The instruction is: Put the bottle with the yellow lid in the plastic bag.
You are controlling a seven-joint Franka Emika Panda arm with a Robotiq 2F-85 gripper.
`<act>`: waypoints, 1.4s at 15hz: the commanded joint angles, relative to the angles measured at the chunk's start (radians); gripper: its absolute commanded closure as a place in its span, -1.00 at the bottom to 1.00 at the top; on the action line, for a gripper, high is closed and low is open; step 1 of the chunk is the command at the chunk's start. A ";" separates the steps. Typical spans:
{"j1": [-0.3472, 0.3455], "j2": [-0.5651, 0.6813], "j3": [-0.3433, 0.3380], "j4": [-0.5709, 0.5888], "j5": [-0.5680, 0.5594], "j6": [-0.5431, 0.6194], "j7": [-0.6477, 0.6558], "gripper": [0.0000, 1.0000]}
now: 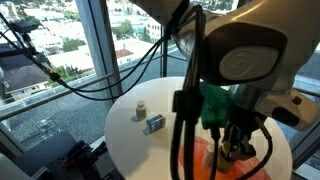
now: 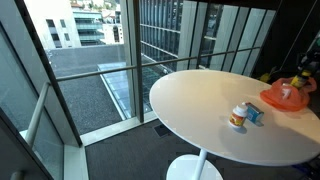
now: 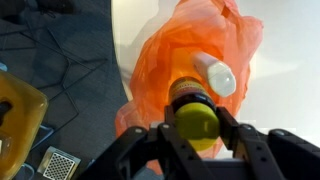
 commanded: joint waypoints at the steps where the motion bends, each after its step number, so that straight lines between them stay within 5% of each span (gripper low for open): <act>1: -0.028 0.062 0.008 0.074 0.055 -0.040 -0.044 0.59; 21: -0.032 0.191 0.018 0.115 0.093 -0.005 -0.029 0.59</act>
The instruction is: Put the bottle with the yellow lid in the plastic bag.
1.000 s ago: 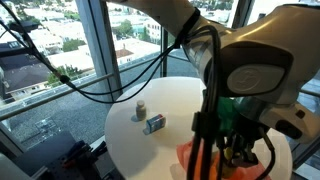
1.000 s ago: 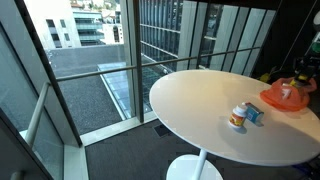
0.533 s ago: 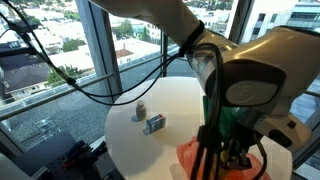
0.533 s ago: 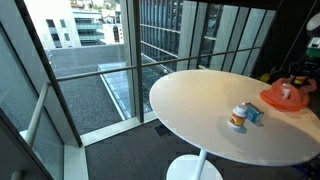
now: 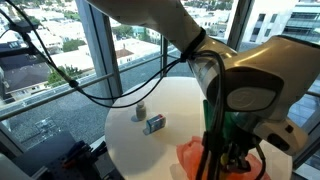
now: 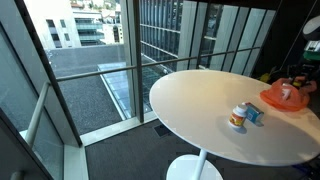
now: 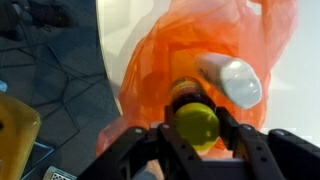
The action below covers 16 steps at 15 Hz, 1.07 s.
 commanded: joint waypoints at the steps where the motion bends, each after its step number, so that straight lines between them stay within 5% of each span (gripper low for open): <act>1: -0.010 0.003 0.010 0.020 0.000 -0.007 -0.011 0.27; 4: 0.000 -0.037 0.012 -0.006 -0.009 -0.011 -0.018 -0.49; 6: 0.011 -0.071 0.013 -0.029 -0.019 -0.006 -0.024 -0.62; 8: 0.026 -0.121 0.015 -0.060 -0.034 0.000 -0.037 -0.95; 16: 0.096 -0.361 0.044 -0.209 -0.170 -0.016 -0.067 -0.98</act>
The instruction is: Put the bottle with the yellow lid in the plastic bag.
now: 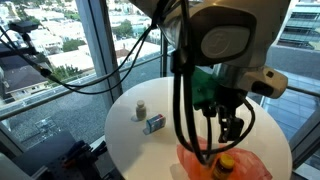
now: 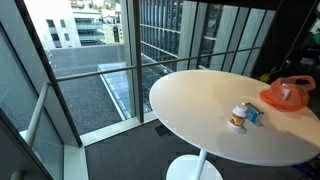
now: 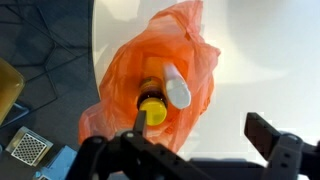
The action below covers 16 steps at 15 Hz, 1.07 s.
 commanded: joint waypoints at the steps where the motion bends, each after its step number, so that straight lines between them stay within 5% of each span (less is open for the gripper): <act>1: 0.025 -0.129 0.028 -0.092 -0.072 -0.019 -0.019 -1.00; 8: 0.102 -0.229 0.136 -0.127 -0.171 -0.185 -0.014 -1.00; 16: 0.201 -0.334 0.245 -0.150 -0.167 -0.387 -0.204 -1.00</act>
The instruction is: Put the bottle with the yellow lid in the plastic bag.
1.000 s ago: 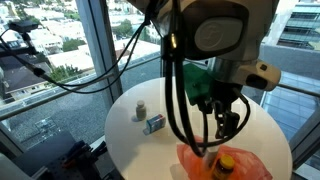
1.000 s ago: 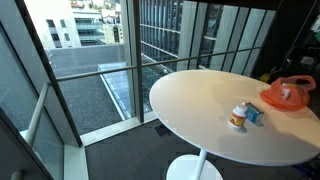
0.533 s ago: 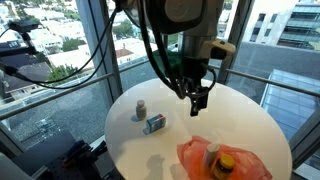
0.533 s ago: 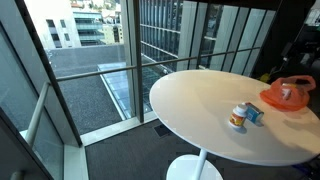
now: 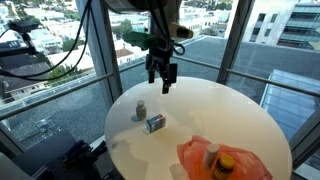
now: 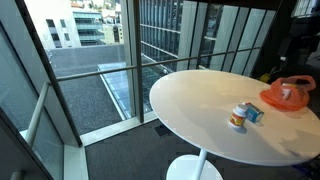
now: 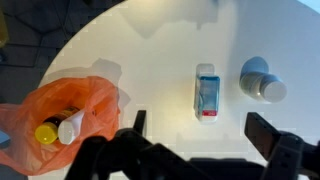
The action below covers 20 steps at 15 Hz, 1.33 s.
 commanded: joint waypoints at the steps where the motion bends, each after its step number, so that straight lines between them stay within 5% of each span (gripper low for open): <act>1: 0.032 -0.092 0.032 -0.044 -0.017 -0.075 -0.125 -1.00; 12: 0.055 -0.367 0.071 -0.163 -0.029 -0.165 -0.138 -1.00; 20: 0.058 -0.376 0.066 -0.166 -0.016 -0.158 -0.144 -1.00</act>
